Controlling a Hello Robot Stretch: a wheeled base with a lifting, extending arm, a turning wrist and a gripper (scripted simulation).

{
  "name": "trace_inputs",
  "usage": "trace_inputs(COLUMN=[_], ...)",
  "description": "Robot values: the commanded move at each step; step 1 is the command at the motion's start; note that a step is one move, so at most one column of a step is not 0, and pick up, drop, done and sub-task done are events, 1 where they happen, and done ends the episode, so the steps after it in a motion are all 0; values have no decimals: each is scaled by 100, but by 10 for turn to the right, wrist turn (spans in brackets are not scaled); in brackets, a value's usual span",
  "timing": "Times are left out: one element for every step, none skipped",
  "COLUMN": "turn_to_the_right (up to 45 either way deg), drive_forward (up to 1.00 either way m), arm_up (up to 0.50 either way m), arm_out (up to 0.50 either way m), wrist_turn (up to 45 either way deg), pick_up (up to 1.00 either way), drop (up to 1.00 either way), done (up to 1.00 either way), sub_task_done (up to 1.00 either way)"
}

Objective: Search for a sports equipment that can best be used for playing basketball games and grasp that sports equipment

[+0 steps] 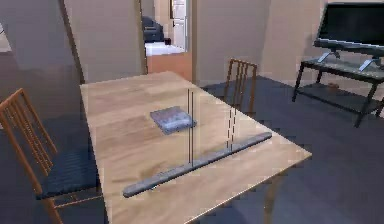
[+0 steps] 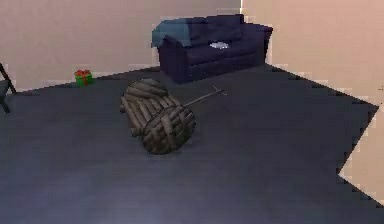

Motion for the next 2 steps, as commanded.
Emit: trace_inputs(turn_to_the_right=[450,450], drive_forward=[0,0], arm_up=[0,0], arm_out=[0,0], wrist_turn=[0,0], pick_up=[0,0], drop=[0,0], done=[0,0], sub_task_done=[0,0])
